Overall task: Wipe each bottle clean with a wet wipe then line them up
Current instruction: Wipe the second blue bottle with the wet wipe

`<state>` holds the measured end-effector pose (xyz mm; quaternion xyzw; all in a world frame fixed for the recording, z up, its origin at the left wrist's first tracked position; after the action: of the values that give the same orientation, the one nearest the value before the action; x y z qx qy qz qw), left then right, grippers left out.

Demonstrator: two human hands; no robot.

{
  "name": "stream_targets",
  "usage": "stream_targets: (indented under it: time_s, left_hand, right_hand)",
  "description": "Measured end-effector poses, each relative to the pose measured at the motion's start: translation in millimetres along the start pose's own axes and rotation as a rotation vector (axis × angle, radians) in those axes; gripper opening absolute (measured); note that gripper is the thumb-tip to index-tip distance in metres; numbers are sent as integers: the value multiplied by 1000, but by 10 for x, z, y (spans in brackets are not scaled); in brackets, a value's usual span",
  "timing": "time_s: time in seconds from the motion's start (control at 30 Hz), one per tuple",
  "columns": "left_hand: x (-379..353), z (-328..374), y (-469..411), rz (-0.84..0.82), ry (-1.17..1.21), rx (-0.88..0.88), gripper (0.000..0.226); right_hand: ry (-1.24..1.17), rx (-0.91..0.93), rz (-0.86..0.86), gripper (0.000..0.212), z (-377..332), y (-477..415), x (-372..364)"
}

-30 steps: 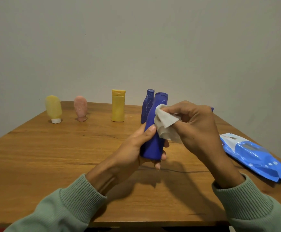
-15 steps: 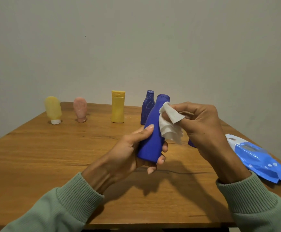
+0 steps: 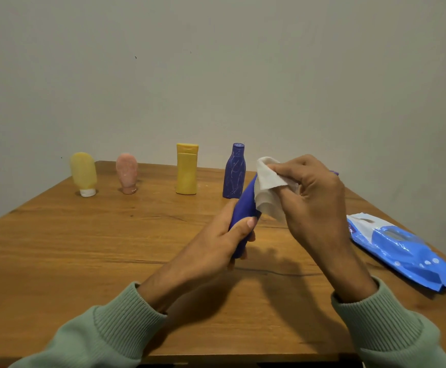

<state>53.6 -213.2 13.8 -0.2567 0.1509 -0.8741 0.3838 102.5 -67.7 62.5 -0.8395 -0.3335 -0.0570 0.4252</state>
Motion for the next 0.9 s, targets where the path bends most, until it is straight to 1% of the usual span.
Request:
stream_targets:
  time_s: [0.17, 0.3, 0.37, 0.43, 0.5, 0.57, 0.63, 0.7, 0.77, 0.83, 0.9]
  left_hand:
    - [-33, 5, 5, 46, -120, -63, 26]
    - [-57, 2, 16, 62, -246, -106, 20]
    - [-67, -25, 20, 73, -318, -118, 18]
    - [-70, -46, 13, 89, -358, -127, 17]
    - [-68, -59, 6, 97, -355, -119, 19]
    - [-70, -53, 2, 109, -278, -98, 20]
    - [-67, -34, -1, 131, -131, -69, 18]
    - [-44, -5, -1, 149, 36, -45, 19]
    - [-18, 8, -7, 135, 184, -61, 25]
    - [2, 3, -13, 98, 305, -80, 34]
    - [8, 6, -15, 57, 412, -74, 38]
  right_hand:
    - [160, 98, -57, 33, -76, 85, -44]
    - [188, 95, 38, 39, -62, 95, -51]
    - [228, 108, 42, 41, -72, 119, -78]
    - [272, 125, 4, 41, -89, 141, -108]
    - [266, 129, -63, 40, -101, 146, -123]
    - [224, 120, -129, 39, -117, 135, -108]
    - [153, 106, -174, 37, -134, 117, -70]
    - [63, 39, -256, 36, -141, 88, -32]
    - [-27, -17, -329, 36, -134, 51, 1]
    - [-121, -37, -300, 40, -118, 13, 35]
    - [-247, -80, -227, 35, -90, -24, 58]
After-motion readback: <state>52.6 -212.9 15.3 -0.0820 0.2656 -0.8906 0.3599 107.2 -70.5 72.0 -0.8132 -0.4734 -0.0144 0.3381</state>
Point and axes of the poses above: each hand's wrist, its own y-axis away from the middle knuckle, its own x-axis out of the back of the hand, z = x × y, the point moved 1 cm from there along -y, towards the middle knuckle, and after that the axes turned 15 degrees about -x, right-handed, at the moved point
